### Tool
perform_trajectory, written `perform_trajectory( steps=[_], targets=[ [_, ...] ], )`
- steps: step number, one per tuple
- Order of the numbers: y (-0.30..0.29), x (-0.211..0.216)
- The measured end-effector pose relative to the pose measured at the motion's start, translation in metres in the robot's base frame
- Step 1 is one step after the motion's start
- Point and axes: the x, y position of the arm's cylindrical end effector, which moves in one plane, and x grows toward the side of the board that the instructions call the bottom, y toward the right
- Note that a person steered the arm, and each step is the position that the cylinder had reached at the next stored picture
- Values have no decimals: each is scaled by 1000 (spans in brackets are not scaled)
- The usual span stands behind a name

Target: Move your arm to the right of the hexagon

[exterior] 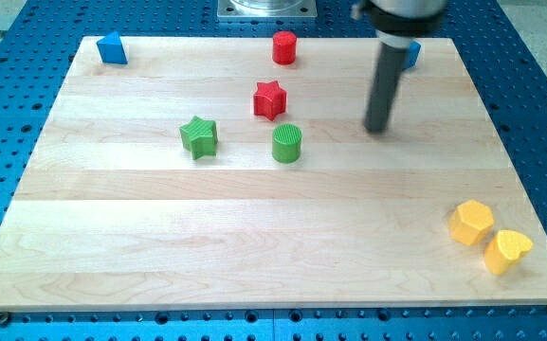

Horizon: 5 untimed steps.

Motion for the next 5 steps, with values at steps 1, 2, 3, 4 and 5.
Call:
perform_trajectory(
  steps=[1,2,3,4,5],
  targets=[
    [87,16],
    [126,85],
    [107,112],
    [96,133],
    [49,147]
  ],
)
